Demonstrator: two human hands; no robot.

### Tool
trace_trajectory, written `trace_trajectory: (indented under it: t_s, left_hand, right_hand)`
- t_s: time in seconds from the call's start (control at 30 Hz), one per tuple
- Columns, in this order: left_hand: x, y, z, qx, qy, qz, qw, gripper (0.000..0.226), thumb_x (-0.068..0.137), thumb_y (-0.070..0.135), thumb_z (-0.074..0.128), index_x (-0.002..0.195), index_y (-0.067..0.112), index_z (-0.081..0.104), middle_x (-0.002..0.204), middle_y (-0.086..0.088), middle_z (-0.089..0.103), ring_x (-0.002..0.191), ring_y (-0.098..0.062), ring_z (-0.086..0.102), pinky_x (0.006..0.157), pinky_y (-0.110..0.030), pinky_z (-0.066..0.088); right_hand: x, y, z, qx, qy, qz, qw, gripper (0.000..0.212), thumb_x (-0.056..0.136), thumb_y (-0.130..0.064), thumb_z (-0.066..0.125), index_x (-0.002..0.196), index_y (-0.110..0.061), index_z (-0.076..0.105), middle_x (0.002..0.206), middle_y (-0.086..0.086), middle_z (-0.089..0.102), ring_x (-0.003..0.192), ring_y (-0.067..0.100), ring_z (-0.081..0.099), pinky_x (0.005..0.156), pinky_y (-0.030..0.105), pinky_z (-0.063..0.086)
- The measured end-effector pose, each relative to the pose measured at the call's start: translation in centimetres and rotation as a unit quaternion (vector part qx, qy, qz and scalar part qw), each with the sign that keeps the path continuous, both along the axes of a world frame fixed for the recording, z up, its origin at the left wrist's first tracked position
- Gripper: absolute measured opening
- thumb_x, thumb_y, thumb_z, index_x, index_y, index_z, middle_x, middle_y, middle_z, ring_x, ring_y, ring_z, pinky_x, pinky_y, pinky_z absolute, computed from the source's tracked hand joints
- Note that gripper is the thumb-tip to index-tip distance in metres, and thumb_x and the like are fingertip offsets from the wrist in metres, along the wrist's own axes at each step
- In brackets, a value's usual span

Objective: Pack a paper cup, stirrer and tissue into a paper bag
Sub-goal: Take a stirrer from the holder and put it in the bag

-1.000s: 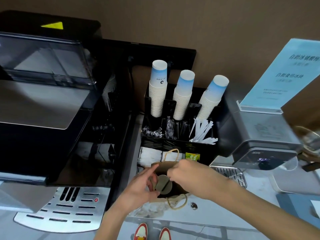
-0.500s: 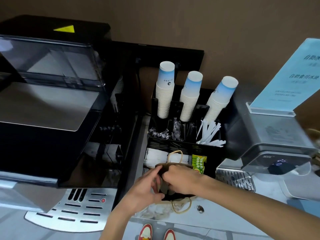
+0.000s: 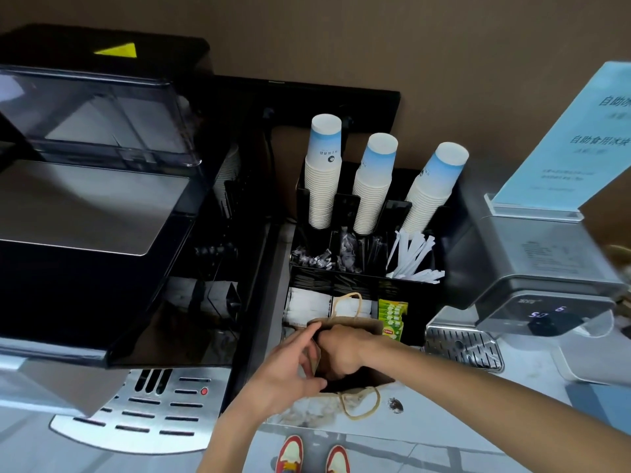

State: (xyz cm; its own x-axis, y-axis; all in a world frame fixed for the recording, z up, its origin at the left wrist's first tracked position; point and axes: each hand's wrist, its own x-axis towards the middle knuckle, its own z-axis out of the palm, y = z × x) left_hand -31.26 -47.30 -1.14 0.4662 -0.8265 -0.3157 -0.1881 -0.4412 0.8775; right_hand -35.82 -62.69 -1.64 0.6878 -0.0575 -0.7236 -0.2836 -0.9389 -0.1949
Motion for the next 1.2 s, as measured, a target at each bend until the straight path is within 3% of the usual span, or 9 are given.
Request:
trace_trajectory:
  t_s: [0.13,0.27,0.4,0.5,0.6,0.73,0.87,1.07,1.2]
  left_hand:
    - [0.0,0.0,0.1,-0.001,0.005,0.000,1.000,0.093,0.074,0.008,0.078,0.150,0.030,0.029,0.096,0.009,0.052,0.071,0.005,0.053,0.066,-0.005,0.042]
    - [0.1,-0.1,0.3,-0.001,0.009,0.000,1.000,0.093,0.074,0.006,0.076,0.150,0.029,0.028,0.095,0.008,0.051,0.070,0.006,0.052,0.065,-0.007,0.044]
    - [0.2,-0.2,0.6,0.004,-0.001,-0.010,1.000,0.092,0.075,0.007,0.076,0.150,0.028,0.027,0.095,0.009,0.053,0.070,0.006,0.054,0.068,-0.006,0.044]
    - [0.3,-0.2,0.6,0.004,-0.009,-0.015,1.000,0.091,0.075,0.008,0.077,0.149,0.029,0.029,0.096,0.008,0.053,0.071,0.005,0.054,0.070,-0.005,0.043]
    - [0.4,-0.1,0.5,0.006,-0.007,-0.020,1.000,0.091,0.076,0.010,0.077,0.150,0.032,0.027,0.098,0.008,0.053,0.073,0.004,0.053,0.072,-0.006,0.044]
    - [0.6,-0.2,0.6,0.024,0.000,-0.021,0.999,0.094,0.076,0.009,0.075,0.150,0.035,0.025,0.093,0.006,0.047,0.076,-0.006,0.050,0.078,-0.019,0.047]
    - [0.5,-0.7,0.6,0.037,0.022,-0.020,0.999,0.096,0.074,0.004,0.072,0.150,0.036,0.024,0.083,0.004,0.042,0.072,-0.009,0.047,0.073,-0.027,0.048]
    - [0.5,-1.3,0.7,0.033,0.024,-0.035,0.999,0.093,0.076,-0.005,0.064,0.150,0.034,0.024,0.077,0.005,0.041,0.070,-0.007,0.045,0.075,-0.025,0.048]
    - [0.0,-1.9,0.6,0.026,0.021,-0.030,0.999,0.091,0.077,-0.007,0.063,0.150,0.032,0.025,0.078,0.003,0.041,0.073,-0.010,0.045,0.085,-0.033,0.050]
  right_hand:
    - [0.5,-0.5,1.7,0.009,-0.001,0.024,1.000,0.022,0.090,-0.012,0.060,0.110,-0.004,0.065,0.097,0.013,0.064,0.086,0.028,0.059,0.068,0.033,0.047]
    - [0.5,-1.6,4.8,0.069,-0.014,0.000,0.997,0.029,0.089,-0.001,0.055,0.114,-0.007,0.070,0.113,0.013,0.071,0.106,0.029,0.063,0.085,0.036,0.055]
    - [-1.6,-3.6,8.1,0.158,-0.079,-0.069,0.982,0.029,0.089,-0.017,0.069,0.117,-0.014,0.066,0.107,0.002,0.075,0.101,0.018,0.069,0.091,0.037,0.057]
    - [-4.8,-5.7,10.0,0.204,-0.201,-0.148,0.947,0.020,0.085,-0.036,0.074,0.104,-0.031,0.070,0.093,-0.009,0.075,0.086,0.003,0.070,0.082,0.026,0.059]
    - [-8.4,-7.4,10.1,0.205,-0.316,-0.206,0.903,0.014,0.083,-0.045,0.072,0.096,-0.039,0.071,0.080,-0.012,0.071,0.070,0.001,0.064,0.064,0.016,0.052]
    - [-11.3,-7.3,7.0,0.207,-0.296,-0.210,0.909,0.023,0.088,-0.050,0.065,0.110,-0.047,0.065,0.067,-0.012,0.058,0.056,0.000,0.049,0.053,0.015,0.040]
    - [-11.7,-5.4,3.4,0.164,-0.296,-0.239,0.910,0.032,0.086,-0.052,0.064,0.117,-0.054,0.055,0.065,-0.011,0.053,0.053,0.000,0.049,0.054,0.019,0.042]
    - [-12.5,-3.3,1.8,0.120,-0.327,-0.266,0.899,0.040,0.090,-0.020,0.066,0.116,-0.047,0.054,0.070,-0.017,0.054,0.059,0.007,0.057,0.066,0.026,0.052]
    - [-14.3,-2.6,1.8,0.094,-0.342,-0.298,0.886,0.044,0.088,-0.009,0.061,0.120,-0.039,0.056,0.068,-0.016,0.055,0.060,0.005,0.054,0.060,0.017,0.049]
